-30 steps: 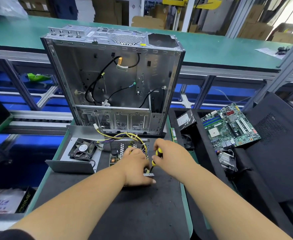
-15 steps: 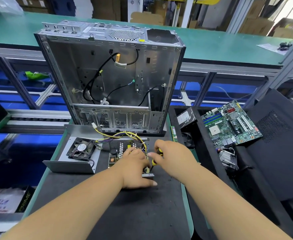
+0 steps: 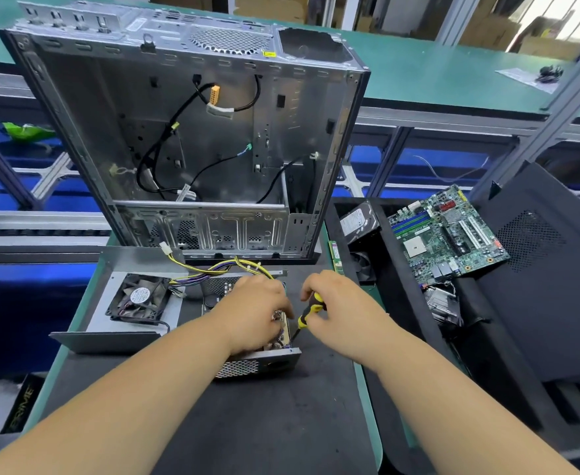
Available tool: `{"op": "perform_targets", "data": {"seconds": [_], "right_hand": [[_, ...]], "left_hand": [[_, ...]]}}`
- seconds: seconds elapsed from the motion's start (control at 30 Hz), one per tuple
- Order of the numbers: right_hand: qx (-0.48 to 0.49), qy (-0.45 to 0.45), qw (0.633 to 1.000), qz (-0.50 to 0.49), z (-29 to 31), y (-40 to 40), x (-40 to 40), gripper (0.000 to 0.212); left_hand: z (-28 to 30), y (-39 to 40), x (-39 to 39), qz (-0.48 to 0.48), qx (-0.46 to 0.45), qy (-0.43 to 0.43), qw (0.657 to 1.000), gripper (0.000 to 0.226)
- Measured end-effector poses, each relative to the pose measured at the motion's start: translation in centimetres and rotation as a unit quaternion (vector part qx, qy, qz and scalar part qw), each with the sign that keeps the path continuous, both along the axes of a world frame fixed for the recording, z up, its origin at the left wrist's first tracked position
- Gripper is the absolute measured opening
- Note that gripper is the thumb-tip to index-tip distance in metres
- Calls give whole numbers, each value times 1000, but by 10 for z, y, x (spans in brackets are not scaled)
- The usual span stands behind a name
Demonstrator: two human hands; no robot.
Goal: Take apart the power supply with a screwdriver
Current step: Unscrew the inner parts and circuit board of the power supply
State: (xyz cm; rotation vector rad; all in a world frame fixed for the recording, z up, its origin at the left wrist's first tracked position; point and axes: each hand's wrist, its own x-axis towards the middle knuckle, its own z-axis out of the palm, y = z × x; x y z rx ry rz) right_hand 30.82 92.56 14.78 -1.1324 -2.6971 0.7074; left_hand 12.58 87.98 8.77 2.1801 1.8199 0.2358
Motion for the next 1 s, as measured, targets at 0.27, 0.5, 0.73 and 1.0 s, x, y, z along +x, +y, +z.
{"op": "perform_targets", "data": {"seconds": [0.27, 0.5, 0.73, 1.0], "right_hand": [[51, -45, 997, -32, 1, 3, -2, 23], [5, -16, 999, -36, 5, -2, -6, 18], [36, -28, 999, -10, 6, -6, -7, 18], [50, -38, 998, -26, 5, -3, -7, 18]], "left_hand": [[-10, 9, -2, -62, 23, 41, 997, 21], [-15, 5, -5, -52, 25, 14, 998, 21], [-17, 1, -2, -48, 26, 5, 998, 16], [-15, 0, -2, -45, 13, 12, 999, 22]]}}
